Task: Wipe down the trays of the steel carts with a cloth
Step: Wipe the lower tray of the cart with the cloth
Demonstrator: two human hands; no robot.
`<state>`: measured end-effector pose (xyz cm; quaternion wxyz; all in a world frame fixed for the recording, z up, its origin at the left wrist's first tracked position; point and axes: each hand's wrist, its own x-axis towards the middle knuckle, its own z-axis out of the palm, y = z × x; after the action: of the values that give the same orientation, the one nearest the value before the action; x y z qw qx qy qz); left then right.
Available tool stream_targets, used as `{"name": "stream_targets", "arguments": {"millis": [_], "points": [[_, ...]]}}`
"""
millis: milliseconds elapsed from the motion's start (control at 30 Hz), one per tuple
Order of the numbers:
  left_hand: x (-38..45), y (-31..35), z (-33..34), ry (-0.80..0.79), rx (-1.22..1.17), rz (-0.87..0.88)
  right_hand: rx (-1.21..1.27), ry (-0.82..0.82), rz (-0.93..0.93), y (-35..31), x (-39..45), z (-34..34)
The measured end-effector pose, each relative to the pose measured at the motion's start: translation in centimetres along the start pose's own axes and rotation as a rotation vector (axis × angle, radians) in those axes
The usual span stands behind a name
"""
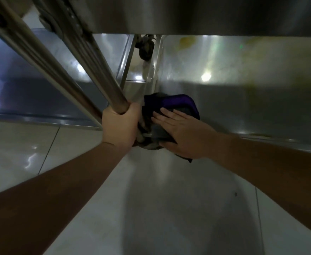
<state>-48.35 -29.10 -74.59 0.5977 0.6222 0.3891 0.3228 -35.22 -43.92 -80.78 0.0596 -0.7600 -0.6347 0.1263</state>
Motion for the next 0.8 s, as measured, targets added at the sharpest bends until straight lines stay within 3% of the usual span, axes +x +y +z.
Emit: {"name": "stream_targets", "arguments": {"millis": [200,400,633,800], "points": [[-2.6,-1.5,-2.4,-0.096,0.372,0.107,-0.059,0.007,0.042,2.7,-4.9,-0.3],[-6.6,-2.9,-2.6,0.037,0.553,0.007,-0.056,0.023,0.086,5.3,-10.0,-0.6],[-10.0,-2.5,2.5,-0.396,0.842,0.252,0.020,-0.004,0.176,9.6,-16.3,-1.5],[-10.5,-1.7,7.2,-0.616,1.033,0.485,0.017,-0.035,0.214,13.6,-21.7,-2.3]]}}
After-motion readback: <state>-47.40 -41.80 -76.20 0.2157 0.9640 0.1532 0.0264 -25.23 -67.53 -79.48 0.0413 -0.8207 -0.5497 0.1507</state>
